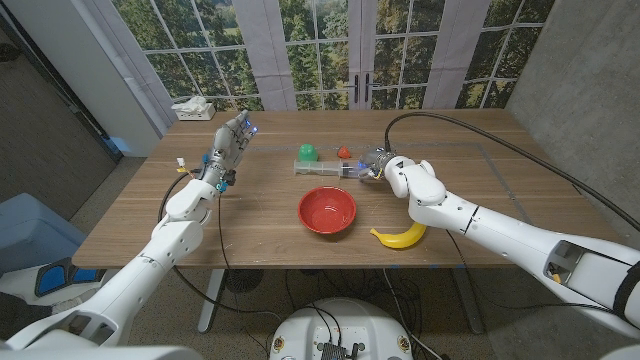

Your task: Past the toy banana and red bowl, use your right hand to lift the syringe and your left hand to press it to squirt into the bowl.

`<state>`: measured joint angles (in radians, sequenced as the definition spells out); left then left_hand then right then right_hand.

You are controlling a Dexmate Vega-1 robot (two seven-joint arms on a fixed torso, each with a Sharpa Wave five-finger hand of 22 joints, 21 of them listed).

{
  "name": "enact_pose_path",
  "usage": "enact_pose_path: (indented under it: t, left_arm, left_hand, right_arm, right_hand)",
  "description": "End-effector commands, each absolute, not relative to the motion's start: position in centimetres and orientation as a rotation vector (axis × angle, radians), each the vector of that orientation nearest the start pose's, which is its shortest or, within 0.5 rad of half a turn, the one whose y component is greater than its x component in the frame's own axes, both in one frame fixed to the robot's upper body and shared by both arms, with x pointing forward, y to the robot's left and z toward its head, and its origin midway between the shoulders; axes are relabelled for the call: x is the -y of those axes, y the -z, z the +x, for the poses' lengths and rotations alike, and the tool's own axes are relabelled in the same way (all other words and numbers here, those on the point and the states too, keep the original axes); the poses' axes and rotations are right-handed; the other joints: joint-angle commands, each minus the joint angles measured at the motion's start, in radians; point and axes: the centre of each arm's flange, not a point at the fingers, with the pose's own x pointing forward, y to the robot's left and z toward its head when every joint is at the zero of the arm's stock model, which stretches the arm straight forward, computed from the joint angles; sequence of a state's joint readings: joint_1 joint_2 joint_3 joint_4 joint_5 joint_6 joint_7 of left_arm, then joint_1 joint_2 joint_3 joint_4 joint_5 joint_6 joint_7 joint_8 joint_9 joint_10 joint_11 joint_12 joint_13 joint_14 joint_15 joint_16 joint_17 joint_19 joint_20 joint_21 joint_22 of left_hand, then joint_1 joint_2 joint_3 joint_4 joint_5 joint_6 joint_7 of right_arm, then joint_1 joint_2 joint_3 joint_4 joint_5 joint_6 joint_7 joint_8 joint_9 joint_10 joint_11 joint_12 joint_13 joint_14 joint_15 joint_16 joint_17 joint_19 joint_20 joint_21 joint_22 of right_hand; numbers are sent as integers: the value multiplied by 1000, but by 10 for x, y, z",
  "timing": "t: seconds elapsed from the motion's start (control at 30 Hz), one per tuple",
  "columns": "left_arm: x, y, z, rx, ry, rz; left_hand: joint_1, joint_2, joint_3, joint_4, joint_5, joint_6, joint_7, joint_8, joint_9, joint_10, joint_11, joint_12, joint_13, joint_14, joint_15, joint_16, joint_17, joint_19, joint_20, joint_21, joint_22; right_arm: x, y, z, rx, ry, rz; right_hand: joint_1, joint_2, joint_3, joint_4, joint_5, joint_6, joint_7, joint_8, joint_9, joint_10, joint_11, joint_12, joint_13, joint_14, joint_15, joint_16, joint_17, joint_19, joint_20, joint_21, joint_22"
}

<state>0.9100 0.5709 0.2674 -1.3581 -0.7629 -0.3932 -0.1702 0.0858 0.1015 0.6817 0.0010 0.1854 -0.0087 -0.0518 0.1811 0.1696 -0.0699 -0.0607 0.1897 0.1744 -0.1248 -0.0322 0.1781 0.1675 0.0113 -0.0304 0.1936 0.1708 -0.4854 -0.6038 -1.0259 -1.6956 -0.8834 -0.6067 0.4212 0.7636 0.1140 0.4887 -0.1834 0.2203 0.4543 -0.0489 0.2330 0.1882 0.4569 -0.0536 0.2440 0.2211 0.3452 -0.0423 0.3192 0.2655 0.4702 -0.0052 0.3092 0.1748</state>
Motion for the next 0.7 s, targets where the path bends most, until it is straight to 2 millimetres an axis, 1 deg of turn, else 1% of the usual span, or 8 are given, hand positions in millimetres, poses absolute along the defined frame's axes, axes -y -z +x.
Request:
enact_pose_path:
  t: [0.03, 0.23, 0.3, 0.33, 0.37, 0.47, 0.57, 0.7]
  left_arm:
    - [-335, 7, 616, 733, 265, -90]
    - [-335, 6, 616, 732, 269, -86]
    - [-335, 6, 615, 731, 270, -85]
    - [-335, 6, 615, 731, 270, -82]
    - [-335, 6, 615, 731, 270, -83]
    - [-336, 5, 615, 732, 269, -83]
    - [-335, 4, 615, 733, 271, -81]
    - [-334, 3, 616, 733, 274, -82]
  left_hand:
    - [-3, 62, 5, -3, 4, 5, 0, 1, 3, 5, 0, 5, 2, 2, -68, 0, 3, 6, -84, 7, 4]
    - [-4, 62, 6, -4, 4, 4, -2, 0, 3, 5, 1, 4, 2, 2, -68, 0, 3, 7, -83, 7, 4]
    - [-4, 62, 6, -4, 4, 4, -2, 0, 3, 5, 2, 4, 2, 2, -68, 0, 3, 7, -83, 7, 4]
    - [-4, 62, 6, -4, 4, 4, -2, 0, 3, 5, 1, 4, 2, 2, -68, 0, 3, 7, -83, 7, 4]
    - [-4, 62, 6, -5, 4, 4, -2, 0, 3, 4, 2, 4, 2, 2, -69, 0, 3, 7, -83, 7, 4]
    - [-3, 62, 6, -6, 4, 4, -3, 0, 3, 5, 1, 4, 2, 2, -68, 0, 2, 8, -84, 7, 4]
    - [-2, 62, 6, -7, 4, 7, -5, 1, 3, 4, 1, 4, 2, 2, -68, -1, 2, 8, -84, 7, 4]
    - [-2, 62, 6, -8, 4, 8, -7, 2, 3, 4, 0, 3, 2, 2, -67, -1, 2, 9, -85, 7, 4]
  right_arm:
    - [109, 12, 635, 216, -7, -1844]
    - [109, 15, 636, 240, 13, -1845]
    - [109, 16, 636, 260, 28, -1850]
    - [110, 16, 636, 275, 31, -1857]
    - [110, 16, 635, 278, 42, -1859]
    - [113, 16, 634, 338, 66, -1861]
    - [116, 16, 633, 387, 94, -1849]
    - [123, 15, 633, 427, 108, -1832]
  right_hand:
    - [82, 26, -3, 1, -4, 113, -20, 34, 3, 109, -29, 41, 19, 68, -114, 59, 38, 37, -18, 1, 5]
    - [188, 65, -20, 9, -12, 252, -42, 69, 10, 272, -68, 118, 75, 176, -175, 187, 138, 69, -56, 9, 11]
    - [250, 76, -9, 12, -18, 359, -61, 105, 17, 385, -95, 176, 116, 249, -184, 247, 187, 94, -83, 24, 15]
    - [260, 77, -7, 16, -23, 383, -68, 114, 19, 399, -103, 186, 128, 261, -184, 255, 195, 99, -91, 29, 16]
    - [292, 75, -4, 13, -31, 406, -77, 122, 22, 457, -116, 216, 151, 297, -192, 279, 218, 104, -99, 37, 18]
    - [315, 66, -11, 12, -43, 443, -95, 135, 22, 483, -127, 231, 170, 323, -194, 297, 238, 112, -107, 46, 20]
    - [338, 50, -25, 10, -43, 495, -135, 149, 18, 498, -137, 238, 185, 358, -196, 309, 255, 125, -130, 61, 22]
    - [342, 36, -42, 21, -34, 537, -151, 155, 12, 511, -141, 226, 170, 368, -195, 292, 256, 118, -153, 68, 25]
